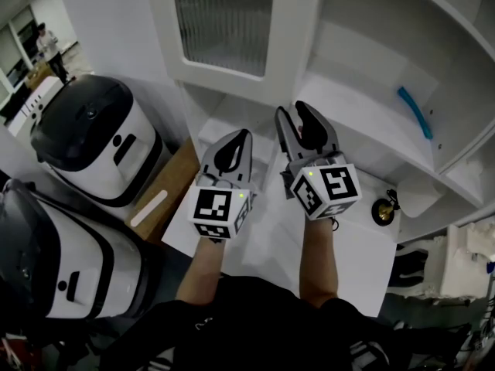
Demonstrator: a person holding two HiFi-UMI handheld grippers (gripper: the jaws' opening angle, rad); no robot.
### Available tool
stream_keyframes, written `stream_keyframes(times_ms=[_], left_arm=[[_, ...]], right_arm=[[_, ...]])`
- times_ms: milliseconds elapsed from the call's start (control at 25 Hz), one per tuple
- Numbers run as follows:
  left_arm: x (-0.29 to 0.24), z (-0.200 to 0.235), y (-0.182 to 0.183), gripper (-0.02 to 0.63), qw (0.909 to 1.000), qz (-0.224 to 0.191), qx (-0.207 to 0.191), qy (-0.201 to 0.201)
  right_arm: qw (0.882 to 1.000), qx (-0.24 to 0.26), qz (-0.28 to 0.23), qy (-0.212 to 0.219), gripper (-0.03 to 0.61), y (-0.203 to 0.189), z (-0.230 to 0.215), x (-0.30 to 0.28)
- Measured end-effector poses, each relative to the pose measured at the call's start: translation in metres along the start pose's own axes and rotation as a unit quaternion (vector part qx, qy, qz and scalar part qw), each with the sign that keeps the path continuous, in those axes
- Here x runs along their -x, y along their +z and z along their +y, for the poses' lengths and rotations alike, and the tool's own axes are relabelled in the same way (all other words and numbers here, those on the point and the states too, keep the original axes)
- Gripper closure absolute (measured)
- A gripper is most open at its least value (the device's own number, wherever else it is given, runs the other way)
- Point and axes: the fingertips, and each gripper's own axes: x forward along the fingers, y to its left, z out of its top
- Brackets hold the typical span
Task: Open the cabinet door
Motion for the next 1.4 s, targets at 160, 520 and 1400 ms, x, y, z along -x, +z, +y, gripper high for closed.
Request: stream_keyframes(times_ms=[160,520,1400], left_arm=[[-0.003,0.005,0.003,0.603,1.0000,0.001,-0.006,0.008],[-0.003,0.016,-0.005,0.603,0.9997,0.011,-0.008,0.019],[0.015,0.018,-0.002,0.603,0.9998,-0.008,0.015,-0.004]], right_arm=[[0.999,-0.003,0.005,-0.032,0.421,0.000,-0.008,-0.009],[0.999,-0.004,0.012,-0.050,0.390,-0.006,-0.010,-0.023],[0.998,-0.025,-0.044,0.042,0.477,0.000,0.013,0.005]])
